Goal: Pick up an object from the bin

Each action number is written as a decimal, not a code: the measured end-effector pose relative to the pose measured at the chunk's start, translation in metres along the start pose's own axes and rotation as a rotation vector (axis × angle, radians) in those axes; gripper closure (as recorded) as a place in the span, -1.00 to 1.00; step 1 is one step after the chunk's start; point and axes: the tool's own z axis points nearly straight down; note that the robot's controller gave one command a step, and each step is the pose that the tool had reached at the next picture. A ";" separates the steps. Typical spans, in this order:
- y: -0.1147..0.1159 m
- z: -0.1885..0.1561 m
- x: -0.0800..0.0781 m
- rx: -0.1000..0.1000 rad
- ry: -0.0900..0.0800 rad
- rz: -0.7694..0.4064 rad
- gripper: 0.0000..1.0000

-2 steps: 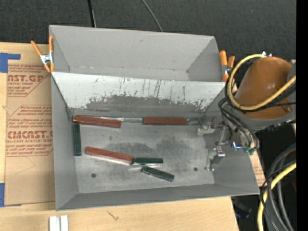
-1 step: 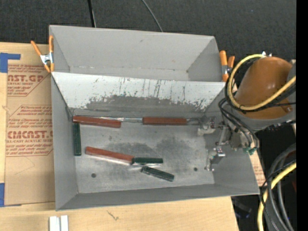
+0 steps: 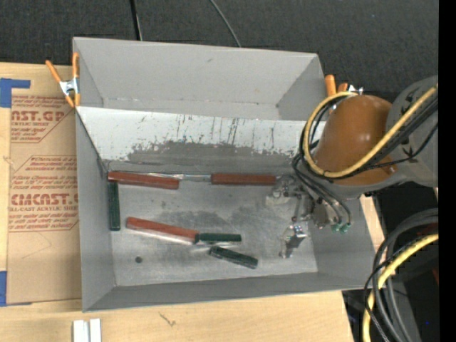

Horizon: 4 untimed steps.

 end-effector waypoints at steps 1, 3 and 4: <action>0.018 0.063 0.005 -0.003 -0.001 0.031 -1.00; 0.095 0.081 -0.034 0.000 -0.017 -0.072 1.00; 0.104 -0.091 -0.023 -0.002 -0.005 -0.114 1.00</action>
Offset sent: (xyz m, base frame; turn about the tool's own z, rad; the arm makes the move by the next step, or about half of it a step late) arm 0.0201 0.0974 -0.0873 -0.0723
